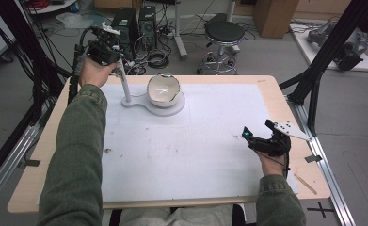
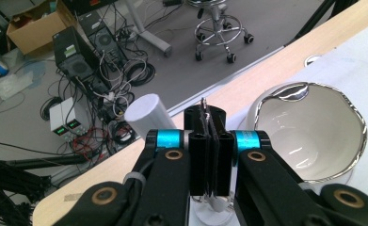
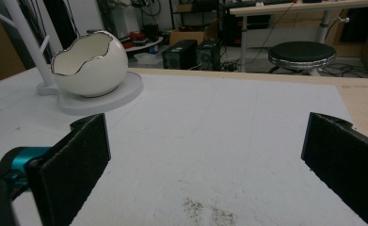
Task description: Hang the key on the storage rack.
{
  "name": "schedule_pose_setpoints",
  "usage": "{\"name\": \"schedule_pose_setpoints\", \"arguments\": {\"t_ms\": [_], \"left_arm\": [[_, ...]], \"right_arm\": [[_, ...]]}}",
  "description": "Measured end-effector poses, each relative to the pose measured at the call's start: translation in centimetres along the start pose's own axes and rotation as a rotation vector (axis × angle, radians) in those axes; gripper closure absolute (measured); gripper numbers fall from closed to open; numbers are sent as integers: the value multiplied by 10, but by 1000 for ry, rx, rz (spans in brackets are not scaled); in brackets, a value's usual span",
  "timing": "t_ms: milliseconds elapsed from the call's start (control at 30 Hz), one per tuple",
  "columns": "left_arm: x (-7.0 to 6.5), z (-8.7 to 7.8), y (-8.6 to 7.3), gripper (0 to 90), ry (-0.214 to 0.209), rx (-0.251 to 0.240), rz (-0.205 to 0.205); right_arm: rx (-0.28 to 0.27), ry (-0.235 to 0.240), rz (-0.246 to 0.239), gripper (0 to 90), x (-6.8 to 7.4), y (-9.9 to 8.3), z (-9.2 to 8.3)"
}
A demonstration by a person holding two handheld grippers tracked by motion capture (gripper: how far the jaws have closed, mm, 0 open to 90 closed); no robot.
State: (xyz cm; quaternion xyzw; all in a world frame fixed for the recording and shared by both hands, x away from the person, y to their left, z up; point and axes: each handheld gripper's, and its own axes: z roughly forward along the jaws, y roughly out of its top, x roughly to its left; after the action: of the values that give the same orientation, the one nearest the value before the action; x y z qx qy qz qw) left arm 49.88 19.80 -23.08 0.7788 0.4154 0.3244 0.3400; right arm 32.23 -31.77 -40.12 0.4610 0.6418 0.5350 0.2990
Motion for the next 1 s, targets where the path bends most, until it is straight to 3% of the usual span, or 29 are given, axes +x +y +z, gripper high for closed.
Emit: {"name": "schedule_pose_setpoints", "arguments": {"t_ms": [167, 233, 333, 433, 500, 633, 867, 933, 1000], "left_arm": [[2, 3, -5, 881, 4, -18, -15], [3, 4, -6, 881, 2, -11, -40], [2, 5, -7, 881, 17, 9, -24], [1, 2, -7, 858, 12, -5, -50], [1, 1, -8, 732, 2, -7, -67], [1, -3, -14, 576, -20, -23, -84], [7, -16, -24, 449, -133, -57, -159], [7, -18, -27, 393, -170, -46, -180], [7, -19, -29, 338, -182, -32, -175]], "right_arm": [[-2, 0, 1, 7, 0, 0, -1], [-3, -1, -1, 7, 0, 0, -1], [1, -1, -2, 7, 1, 0, -1], [-2, 4, -4, 7, 1, 0, -1], [-1, 5, -4, 6, 1, 0, -1], [5, 4, 0, 6, 1, 0, -1], [2, 4, -2, 6, 1, 0, -1], [3, 7, 0, 7, 1, 0, -1], [7, 8, 2, 7, 1, 0, -1]]}}
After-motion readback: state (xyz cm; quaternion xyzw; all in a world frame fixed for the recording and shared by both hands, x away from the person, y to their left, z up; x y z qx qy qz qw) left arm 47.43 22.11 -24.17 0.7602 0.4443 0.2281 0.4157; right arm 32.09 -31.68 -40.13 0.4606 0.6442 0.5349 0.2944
